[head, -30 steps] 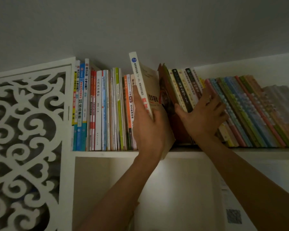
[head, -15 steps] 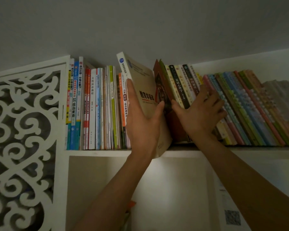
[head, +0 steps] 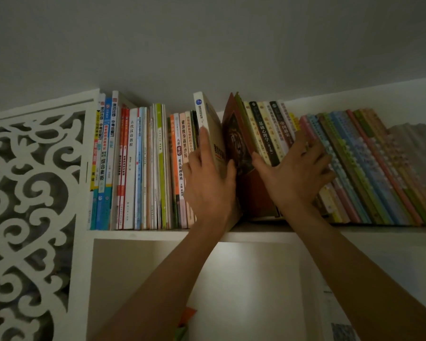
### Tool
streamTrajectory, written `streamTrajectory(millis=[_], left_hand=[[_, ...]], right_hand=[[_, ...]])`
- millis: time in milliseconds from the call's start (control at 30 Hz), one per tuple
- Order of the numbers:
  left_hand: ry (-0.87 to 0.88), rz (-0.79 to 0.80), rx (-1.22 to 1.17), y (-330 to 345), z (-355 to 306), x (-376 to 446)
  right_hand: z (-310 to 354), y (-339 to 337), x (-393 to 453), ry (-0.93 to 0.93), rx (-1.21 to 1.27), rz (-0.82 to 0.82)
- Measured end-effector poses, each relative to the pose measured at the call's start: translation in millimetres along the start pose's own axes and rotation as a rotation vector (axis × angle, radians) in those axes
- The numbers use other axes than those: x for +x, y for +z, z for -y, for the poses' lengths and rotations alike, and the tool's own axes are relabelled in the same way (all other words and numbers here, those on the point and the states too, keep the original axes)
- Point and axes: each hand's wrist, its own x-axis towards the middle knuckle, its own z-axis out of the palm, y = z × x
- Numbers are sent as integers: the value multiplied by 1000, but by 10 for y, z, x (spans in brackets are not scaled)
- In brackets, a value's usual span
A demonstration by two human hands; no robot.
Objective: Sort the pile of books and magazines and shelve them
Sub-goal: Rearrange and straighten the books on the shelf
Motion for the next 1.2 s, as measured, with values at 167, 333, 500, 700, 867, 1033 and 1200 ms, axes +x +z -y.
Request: streamTrajectory(millis=[167,333,500,700,867,1033,1200], left_hand=[[-1,31,2,194,132,55],[96,215,-89,213,229,99],[297,274,197,58,572,230],[164,332,334,216,415,256],[204,364,284,194,474,278],[253,408,129,46,584,229],[420,464,165,82,541,64]], right_hand=[[10,0,-24,3,-14,0],[27,6,-55,6,-28,7],[32,0,-71,-3,-23,42],[109,47,-122,-7,-55,51],[146,19,-215,-53,-69,120],[-71,-136,-244,-251,-30,353],[-459,-397,-122,-546,-222,663]])
